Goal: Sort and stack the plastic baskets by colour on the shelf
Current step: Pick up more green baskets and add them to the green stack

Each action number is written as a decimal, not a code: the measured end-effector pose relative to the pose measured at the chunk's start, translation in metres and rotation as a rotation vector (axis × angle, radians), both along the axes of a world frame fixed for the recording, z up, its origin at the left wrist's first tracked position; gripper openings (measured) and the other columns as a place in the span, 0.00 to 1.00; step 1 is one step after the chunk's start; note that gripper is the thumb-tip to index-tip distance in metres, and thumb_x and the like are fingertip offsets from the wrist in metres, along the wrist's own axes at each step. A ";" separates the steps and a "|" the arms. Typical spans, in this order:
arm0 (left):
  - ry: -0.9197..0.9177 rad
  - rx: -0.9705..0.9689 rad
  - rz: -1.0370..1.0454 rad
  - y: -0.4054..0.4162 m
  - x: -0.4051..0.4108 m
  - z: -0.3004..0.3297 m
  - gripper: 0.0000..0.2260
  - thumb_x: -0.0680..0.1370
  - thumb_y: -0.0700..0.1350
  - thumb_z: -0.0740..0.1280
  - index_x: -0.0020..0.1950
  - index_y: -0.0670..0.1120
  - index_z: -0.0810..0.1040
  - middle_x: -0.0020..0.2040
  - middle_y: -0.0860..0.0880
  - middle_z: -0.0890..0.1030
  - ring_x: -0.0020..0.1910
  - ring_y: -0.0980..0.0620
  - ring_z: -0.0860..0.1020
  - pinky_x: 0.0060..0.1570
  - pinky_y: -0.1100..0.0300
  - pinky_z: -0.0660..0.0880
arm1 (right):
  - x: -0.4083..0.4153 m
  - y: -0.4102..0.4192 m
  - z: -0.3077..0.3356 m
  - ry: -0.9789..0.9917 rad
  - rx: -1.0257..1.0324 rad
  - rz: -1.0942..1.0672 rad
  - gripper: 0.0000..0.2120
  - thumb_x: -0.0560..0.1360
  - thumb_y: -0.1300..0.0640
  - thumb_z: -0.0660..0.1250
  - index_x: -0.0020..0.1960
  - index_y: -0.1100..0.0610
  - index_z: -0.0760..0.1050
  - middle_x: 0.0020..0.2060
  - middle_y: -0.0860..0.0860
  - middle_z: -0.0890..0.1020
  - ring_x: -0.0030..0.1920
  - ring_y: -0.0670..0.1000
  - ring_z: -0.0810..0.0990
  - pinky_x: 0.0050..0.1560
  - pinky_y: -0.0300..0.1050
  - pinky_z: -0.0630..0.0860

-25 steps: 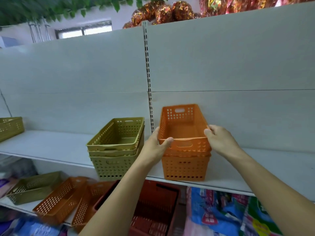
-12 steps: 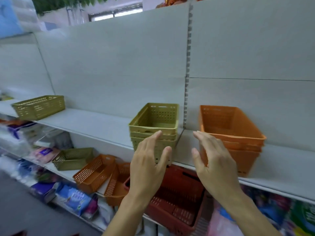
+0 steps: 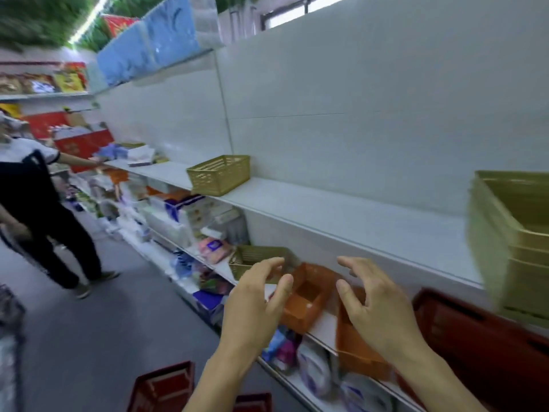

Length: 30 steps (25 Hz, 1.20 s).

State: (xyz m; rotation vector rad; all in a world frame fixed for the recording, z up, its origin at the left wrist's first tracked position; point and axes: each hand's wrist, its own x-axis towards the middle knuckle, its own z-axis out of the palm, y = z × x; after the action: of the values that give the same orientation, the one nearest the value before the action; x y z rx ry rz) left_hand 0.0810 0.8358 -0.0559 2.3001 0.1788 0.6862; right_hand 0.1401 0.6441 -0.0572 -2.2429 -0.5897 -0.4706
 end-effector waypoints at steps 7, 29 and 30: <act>0.064 -0.111 0.032 0.196 0.045 0.022 0.10 0.79 0.49 0.68 0.59 0.52 0.81 0.50 0.60 0.83 0.50 0.64 0.80 0.54 0.57 0.79 | 0.061 0.182 0.006 0.186 0.085 0.121 0.12 0.75 0.53 0.65 0.58 0.45 0.77 0.50 0.41 0.80 0.50 0.47 0.80 0.52 0.53 0.78; 0.237 -0.981 0.396 0.462 0.446 0.051 0.39 0.76 0.64 0.66 0.80 0.46 0.56 0.72 0.43 0.73 0.53 0.44 0.78 0.40 0.47 0.79 | 0.493 0.521 0.041 0.566 0.140 0.272 0.22 0.78 0.46 0.58 0.70 0.50 0.64 0.54 0.45 0.70 0.57 0.54 0.76 0.60 0.58 0.75; 0.258 -1.045 0.399 0.462 0.460 0.050 0.38 0.76 0.64 0.66 0.78 0.45 0.59 0.63 0.43 0.78 0.45 0.46 0.78 0.33 0.51 0.77 | 0.501 0.524 0.036 0.582 0.167 0.286 0.21 0.78 0.46 0.57 0.69 0.49 0.65 0.54 0.45 0.70 0.56 0.54 0.76 0.59 0.55 0.74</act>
State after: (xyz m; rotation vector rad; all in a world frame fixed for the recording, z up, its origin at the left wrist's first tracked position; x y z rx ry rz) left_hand 0.5407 1.2975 -0.0063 1.3249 0.9006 0.3322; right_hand 0.6407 1.1682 -0.0207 -1.9602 -0.5226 0.2660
